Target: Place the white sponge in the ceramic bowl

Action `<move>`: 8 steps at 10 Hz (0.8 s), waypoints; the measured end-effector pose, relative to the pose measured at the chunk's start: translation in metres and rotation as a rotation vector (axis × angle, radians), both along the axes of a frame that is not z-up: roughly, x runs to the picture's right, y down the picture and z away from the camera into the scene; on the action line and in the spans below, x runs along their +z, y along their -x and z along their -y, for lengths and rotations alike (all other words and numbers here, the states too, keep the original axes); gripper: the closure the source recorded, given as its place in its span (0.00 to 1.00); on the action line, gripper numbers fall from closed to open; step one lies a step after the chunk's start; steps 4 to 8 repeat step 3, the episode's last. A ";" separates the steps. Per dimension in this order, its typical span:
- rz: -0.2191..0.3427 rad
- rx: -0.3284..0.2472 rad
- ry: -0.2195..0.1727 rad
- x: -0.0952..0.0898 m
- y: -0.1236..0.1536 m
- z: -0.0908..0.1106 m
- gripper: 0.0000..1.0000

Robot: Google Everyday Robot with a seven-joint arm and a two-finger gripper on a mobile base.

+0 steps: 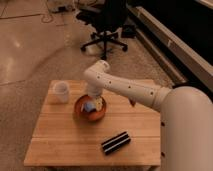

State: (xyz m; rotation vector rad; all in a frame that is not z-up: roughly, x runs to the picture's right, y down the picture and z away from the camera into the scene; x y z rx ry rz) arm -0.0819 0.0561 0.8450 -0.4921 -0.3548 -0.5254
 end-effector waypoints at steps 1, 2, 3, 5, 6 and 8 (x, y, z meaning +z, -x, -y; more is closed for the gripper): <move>0.006 0.008 0.013 -0.002 0.000 0.003 0.20; 0.016 0.011 0.030 -0.004 -0.002 0.006 0.20; 0.024 0.009 0.057 -0.006 -0.003 0.009 0.20; 0.024 0.009 0.057 -0.006 -0.003 0.009 0.20; 0.024 0.009 0.057 -0.006 -0.003 0.009 0.20; 0.024 0.009 0.057 -0.006 -0.003 0.009 0.20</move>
